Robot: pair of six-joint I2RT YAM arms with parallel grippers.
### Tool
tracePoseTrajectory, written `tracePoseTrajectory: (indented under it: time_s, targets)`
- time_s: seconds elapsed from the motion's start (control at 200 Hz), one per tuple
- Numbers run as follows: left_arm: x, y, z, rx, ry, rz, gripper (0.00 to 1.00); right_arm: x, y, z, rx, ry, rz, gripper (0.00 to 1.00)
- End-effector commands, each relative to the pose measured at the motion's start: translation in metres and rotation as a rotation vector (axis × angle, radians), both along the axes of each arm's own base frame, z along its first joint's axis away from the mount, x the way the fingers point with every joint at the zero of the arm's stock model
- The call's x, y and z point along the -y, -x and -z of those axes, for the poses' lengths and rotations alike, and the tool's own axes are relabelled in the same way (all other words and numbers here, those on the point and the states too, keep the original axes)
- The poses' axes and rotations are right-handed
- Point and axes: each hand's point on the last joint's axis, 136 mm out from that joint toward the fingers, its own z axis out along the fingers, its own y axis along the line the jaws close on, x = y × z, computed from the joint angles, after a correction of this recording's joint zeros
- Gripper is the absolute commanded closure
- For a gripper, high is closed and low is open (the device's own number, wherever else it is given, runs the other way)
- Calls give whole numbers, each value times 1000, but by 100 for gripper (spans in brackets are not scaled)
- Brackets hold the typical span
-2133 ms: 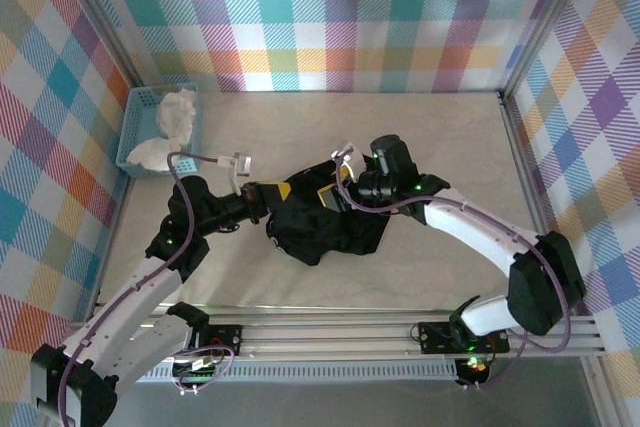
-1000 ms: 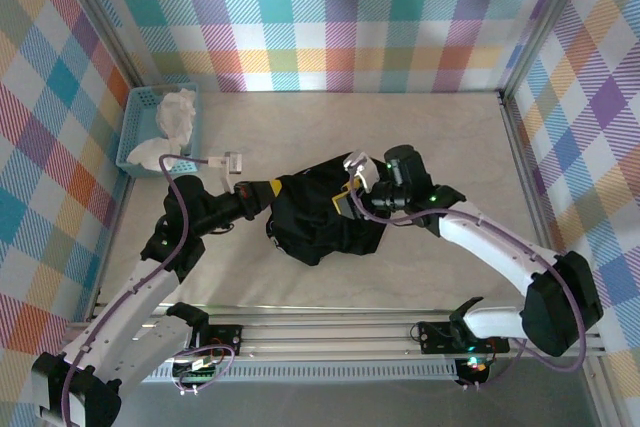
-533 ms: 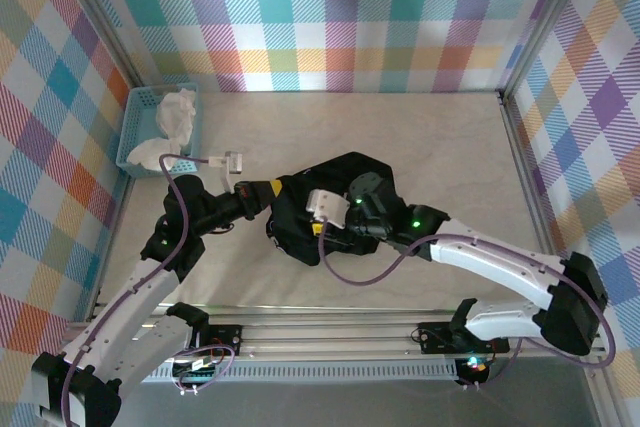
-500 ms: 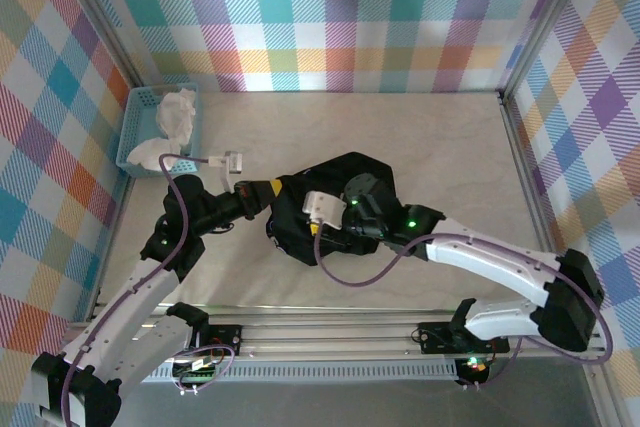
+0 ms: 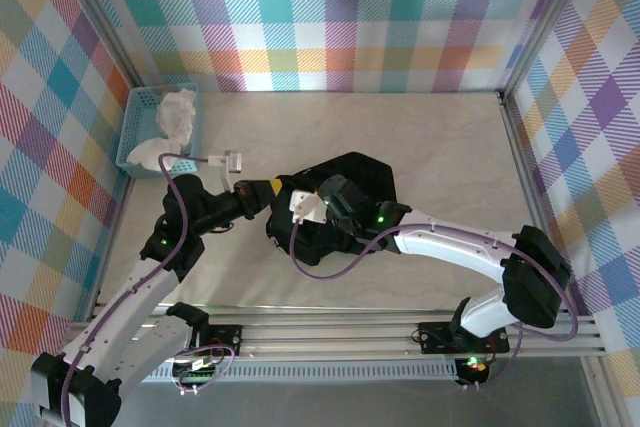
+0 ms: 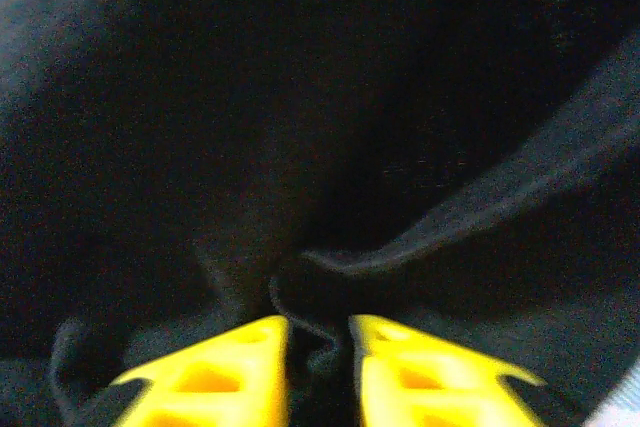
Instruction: Fold the inside-out t-shirt
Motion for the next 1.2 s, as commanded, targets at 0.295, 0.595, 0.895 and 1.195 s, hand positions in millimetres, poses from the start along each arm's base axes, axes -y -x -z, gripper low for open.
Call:
tracePoseTrajectory:
  time_s: [0.295,0.595,0.895,1.195]
  targets:
    - [-31,-26,6,-72,-48,-218,100,27,48,-77,-191,-430,-107,100]
    - [-48,-34,29,-168,-77,-297,100,61,41,-99,-457,-705,-68,100]
    - [-48,-38,61,-237,-214,-277,100,43,38,-78,-637,-721,-75,100]
    - [-10,-13,8,-63,-60,-28,100,66,2,-28,-645,-568,277,64]
